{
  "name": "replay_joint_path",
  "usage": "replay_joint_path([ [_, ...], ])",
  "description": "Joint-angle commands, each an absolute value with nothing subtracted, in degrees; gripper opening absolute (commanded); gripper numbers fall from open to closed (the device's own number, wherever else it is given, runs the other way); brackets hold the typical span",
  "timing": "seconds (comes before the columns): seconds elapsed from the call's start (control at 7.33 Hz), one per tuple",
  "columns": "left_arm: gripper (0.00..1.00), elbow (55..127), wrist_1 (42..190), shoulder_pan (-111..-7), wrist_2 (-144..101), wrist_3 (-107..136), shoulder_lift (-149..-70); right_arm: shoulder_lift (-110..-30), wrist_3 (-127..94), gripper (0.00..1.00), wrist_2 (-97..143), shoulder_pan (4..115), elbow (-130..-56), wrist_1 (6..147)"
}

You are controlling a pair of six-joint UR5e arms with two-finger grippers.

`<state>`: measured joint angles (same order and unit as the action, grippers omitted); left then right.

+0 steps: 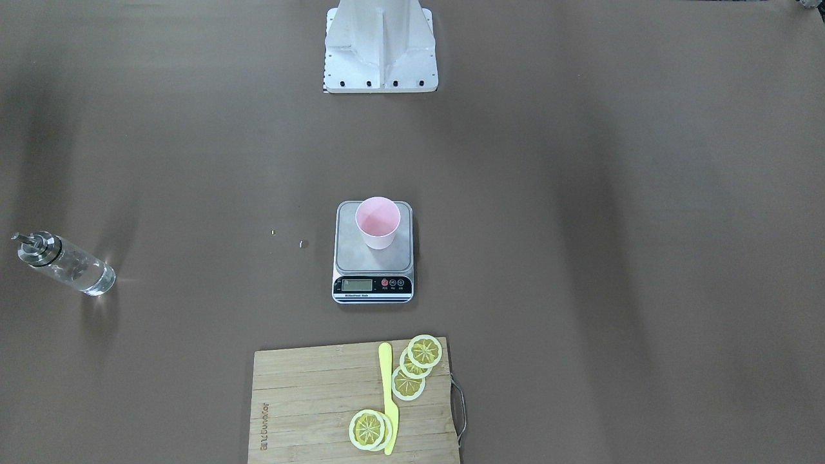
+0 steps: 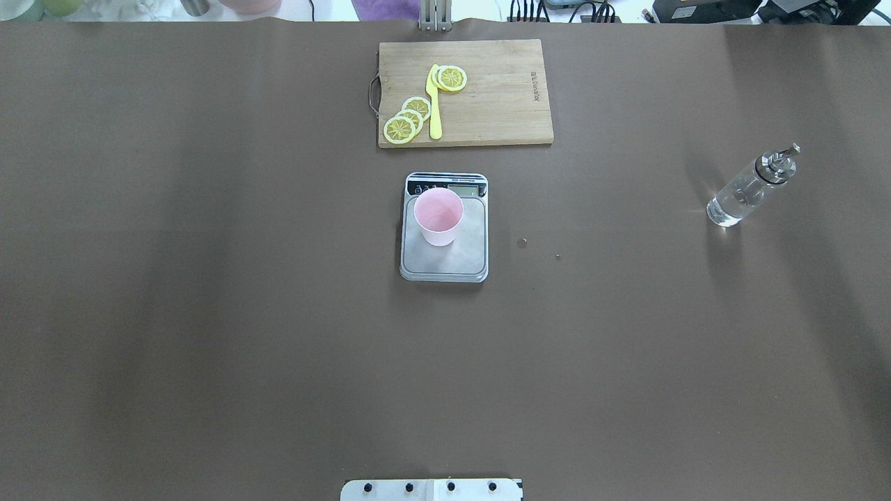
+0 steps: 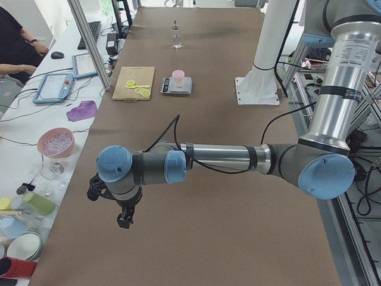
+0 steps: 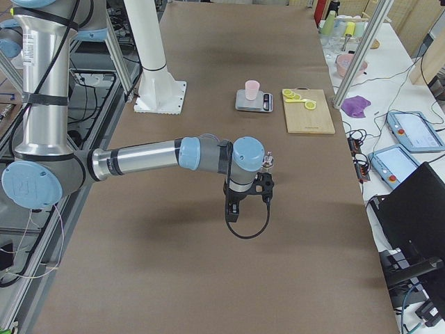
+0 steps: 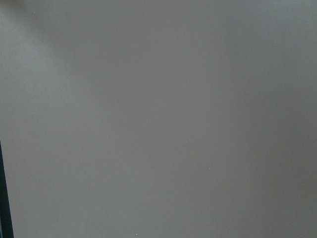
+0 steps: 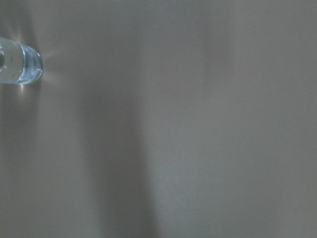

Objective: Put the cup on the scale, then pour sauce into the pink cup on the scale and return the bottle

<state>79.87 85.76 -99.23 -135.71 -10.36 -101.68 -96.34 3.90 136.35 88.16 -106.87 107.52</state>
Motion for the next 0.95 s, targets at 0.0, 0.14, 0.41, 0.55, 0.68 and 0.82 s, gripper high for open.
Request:
replay_joint_path([
  [0.0,0.99,80.33,92.68,-94.07,-134.92,-5.37,-99.41,-99.47,4.04,1.00,135.88,88.33,-106.61,107.23],
  [0.14,0.99,83.03,93.33,-90.21,-133.08,-5.01,-99.23,-99.32,3.96,1.00,136.05,88.33,-106.96,106.53],
  [0.41,0.99,85.94,93.43,-89.91,-131.39,1.74,-96.52,-98.36,3.87,1.00,135.88,88.24,-106.35,105.48],
  [0.55,0.99,86.83,93.60,-89.91,-131.83,1.84,-95.37,-98.00,3.26,1.00,135.97,88.24,-106.35,105.38],
  [0.68,0.99,87.27,93.86,-89.91,-133.40,1.85,-94.23,-98.00,2.64,1.00,136.23,88.24,-106.61,105.29],
  [0.82,0.99,87.54,93.69,-90.09,-133.50,1.76,-94.04,-97.56,2.64,1.00,136.32,88.24,-106.61,105.29],
])
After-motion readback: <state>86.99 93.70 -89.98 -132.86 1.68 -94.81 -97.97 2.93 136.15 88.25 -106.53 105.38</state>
